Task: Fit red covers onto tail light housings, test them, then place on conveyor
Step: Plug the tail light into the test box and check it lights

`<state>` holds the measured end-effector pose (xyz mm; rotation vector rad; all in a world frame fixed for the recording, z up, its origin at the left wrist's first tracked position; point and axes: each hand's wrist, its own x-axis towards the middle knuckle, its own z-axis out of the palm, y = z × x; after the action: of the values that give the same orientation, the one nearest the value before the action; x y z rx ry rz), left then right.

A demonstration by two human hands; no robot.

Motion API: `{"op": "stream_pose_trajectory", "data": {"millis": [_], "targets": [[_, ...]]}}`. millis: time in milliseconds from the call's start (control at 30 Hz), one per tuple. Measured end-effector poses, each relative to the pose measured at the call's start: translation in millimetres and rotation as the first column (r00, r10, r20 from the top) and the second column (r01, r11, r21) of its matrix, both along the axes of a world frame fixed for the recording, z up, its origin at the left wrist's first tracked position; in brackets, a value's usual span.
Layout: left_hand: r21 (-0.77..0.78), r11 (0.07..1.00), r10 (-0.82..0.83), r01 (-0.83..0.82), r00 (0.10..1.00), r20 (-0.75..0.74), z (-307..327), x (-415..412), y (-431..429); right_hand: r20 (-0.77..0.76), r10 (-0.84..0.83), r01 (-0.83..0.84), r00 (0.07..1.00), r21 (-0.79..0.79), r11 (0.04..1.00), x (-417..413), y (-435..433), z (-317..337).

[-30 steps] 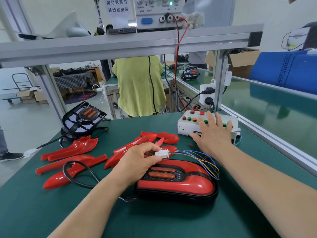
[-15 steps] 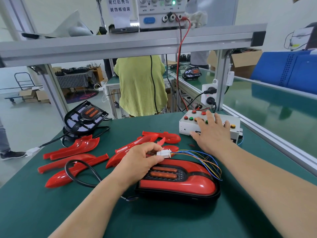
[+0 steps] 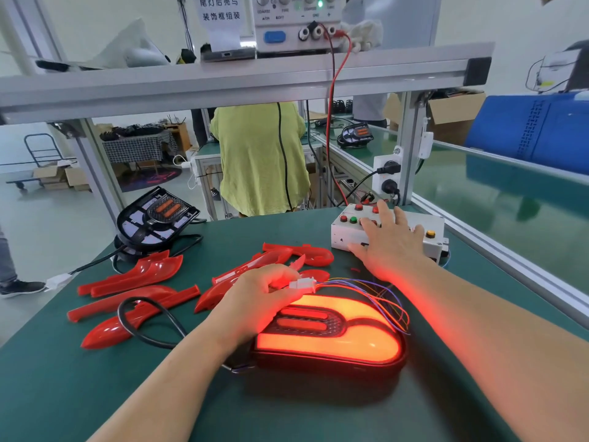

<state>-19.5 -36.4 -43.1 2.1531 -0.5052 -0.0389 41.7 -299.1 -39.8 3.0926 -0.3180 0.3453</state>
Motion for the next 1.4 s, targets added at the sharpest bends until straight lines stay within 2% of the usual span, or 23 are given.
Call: {"op": "stream_pose_trajectory", "data": {"millis": [533, 733, 1400], "targets": [[-0.048, 0.999, -0.018, 0.018, 1.0, 0.0, 1.9, 6.8, 5.0, -0.016, -0.01, 0.011, 1.0, 0.031, 0.999, 2.7, -3.1, 1.3], [-0.063, 0.998, 0.028, -0.023, 0.996, 0.079, 2.7, 8.2, 6.6, -0.022, -0.006, 0.007, 1.0, 0.031, 1.0, -0.7, -1.1, 5.3], [-0.103, 0.995, 0.024, -0.016, 0.997, 0.077, 0.7, 7.3, 7.0, -0.047, 0.009, -0.009, 0.999, 0.009, 1.0, -2.4, -2.2, 3.8]]}}
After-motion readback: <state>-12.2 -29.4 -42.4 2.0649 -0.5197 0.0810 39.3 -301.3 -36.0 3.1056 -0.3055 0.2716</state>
